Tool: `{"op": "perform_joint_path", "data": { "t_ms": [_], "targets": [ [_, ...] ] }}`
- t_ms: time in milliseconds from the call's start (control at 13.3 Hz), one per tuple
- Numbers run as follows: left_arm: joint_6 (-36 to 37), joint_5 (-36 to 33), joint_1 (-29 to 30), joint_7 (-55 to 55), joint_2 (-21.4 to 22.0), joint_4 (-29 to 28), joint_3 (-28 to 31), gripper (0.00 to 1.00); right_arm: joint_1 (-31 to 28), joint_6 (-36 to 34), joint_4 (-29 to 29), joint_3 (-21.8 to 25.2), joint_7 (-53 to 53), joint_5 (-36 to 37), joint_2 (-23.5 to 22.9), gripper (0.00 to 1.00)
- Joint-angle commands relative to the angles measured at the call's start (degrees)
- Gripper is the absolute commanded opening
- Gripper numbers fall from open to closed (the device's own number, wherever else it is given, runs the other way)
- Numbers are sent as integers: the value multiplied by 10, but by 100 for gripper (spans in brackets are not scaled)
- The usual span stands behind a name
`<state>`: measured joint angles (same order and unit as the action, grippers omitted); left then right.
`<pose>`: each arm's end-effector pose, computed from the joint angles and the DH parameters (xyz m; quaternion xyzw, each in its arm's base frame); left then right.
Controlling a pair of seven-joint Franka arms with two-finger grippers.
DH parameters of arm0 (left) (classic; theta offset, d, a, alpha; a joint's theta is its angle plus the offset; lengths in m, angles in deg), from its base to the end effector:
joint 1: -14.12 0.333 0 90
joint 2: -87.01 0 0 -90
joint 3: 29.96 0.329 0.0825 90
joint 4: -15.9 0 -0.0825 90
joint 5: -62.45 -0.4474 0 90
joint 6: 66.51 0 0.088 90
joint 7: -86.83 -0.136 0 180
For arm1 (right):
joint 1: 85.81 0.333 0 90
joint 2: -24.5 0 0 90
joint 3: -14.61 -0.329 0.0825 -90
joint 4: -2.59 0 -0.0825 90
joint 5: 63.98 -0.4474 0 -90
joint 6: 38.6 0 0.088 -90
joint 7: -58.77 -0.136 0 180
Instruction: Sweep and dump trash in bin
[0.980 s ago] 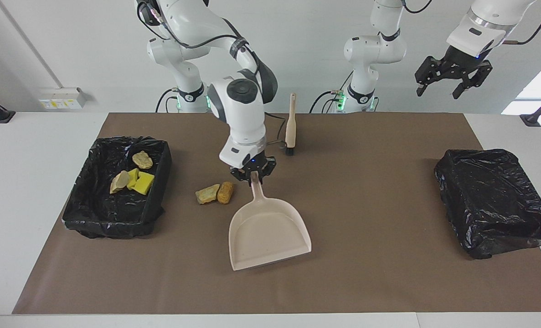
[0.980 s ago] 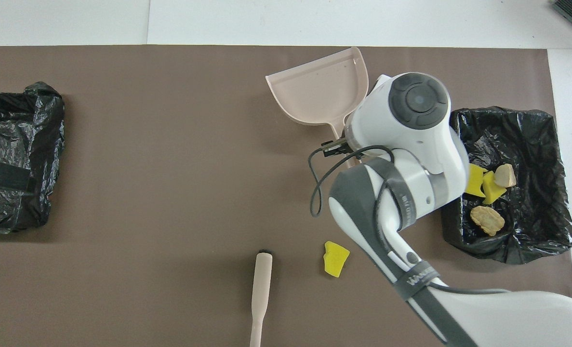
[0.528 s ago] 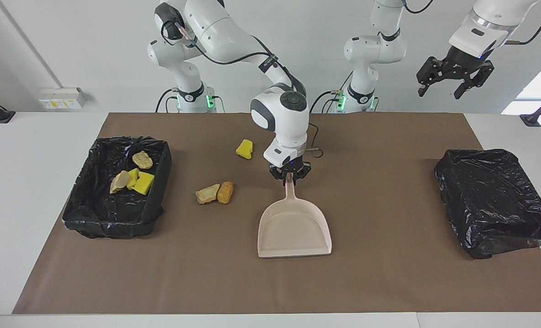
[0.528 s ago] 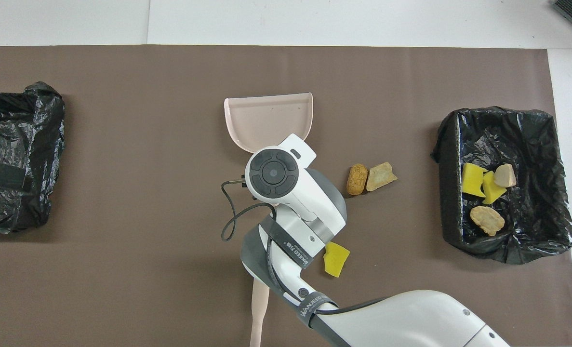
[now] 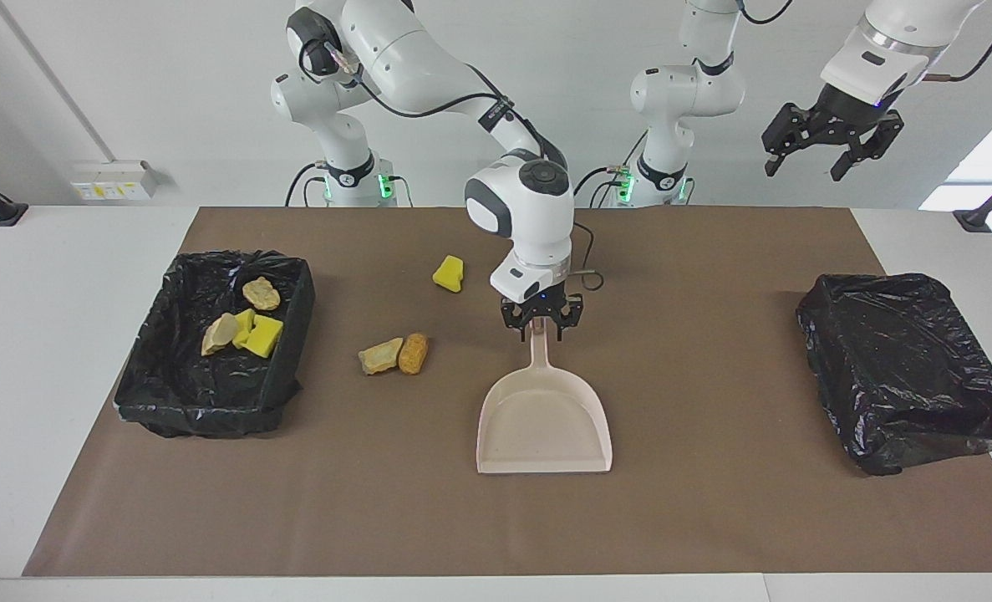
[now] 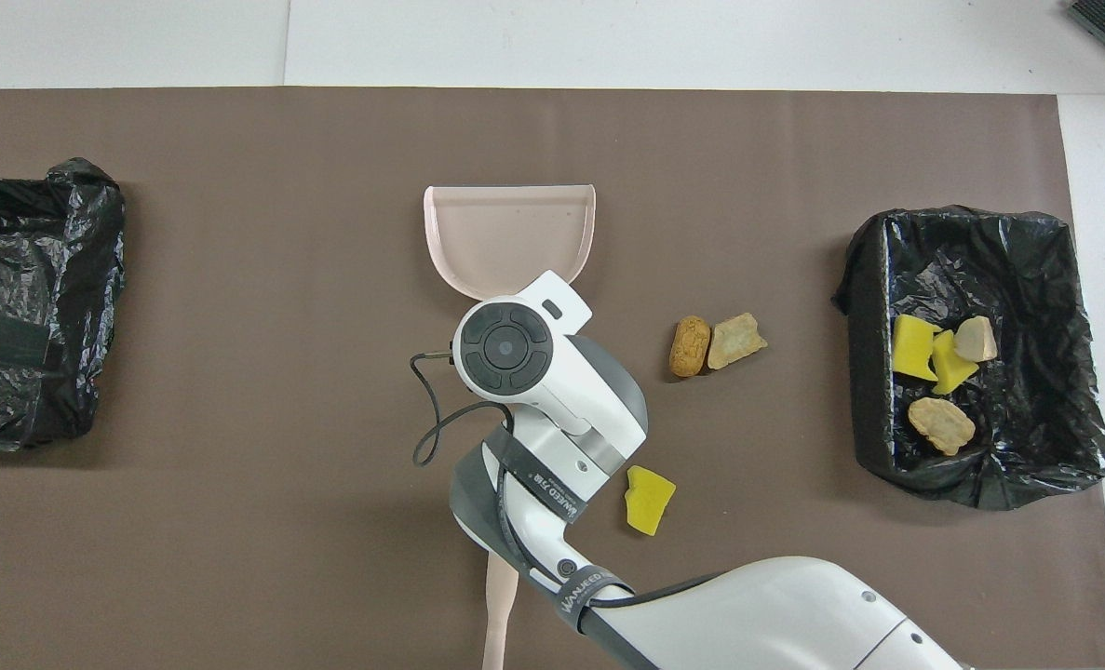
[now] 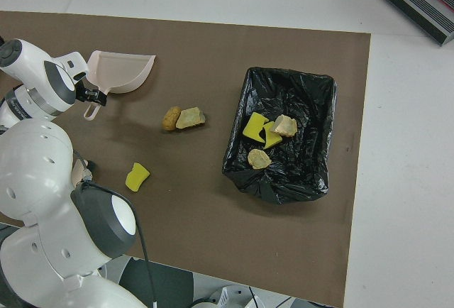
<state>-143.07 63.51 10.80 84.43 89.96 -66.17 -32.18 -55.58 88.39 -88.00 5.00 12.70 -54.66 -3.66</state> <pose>0.5681 -0.0586 0.6915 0.9972 -0.0711 -0.0226 0.0074 0.6036 0.4732 0.3237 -0.9964 0.0230 -0.0759 0.0299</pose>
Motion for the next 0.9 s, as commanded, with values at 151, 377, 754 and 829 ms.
{"op": "perform_joint_path", "data": {
  "t_ms": [151,377,754,829],
  "targets": [
    [-36,-3,-1,-3,5,-20,-9,100,21,-30,-98,-4,-58,-55,120,100],
    [-88,-3,-1,-2,-21,-21,-32,100,56,-38,-198,-5,-100,-57,199,100],
    [-200,-7,-21,69,-99,-42,-101,100,114,-31,-311,-6,-158,-73,279,100],
    [-242,-7,-31,89,-102,-68,-113,100,124,-29,-324,-5,-154,-92,289,100]
  ]
}}
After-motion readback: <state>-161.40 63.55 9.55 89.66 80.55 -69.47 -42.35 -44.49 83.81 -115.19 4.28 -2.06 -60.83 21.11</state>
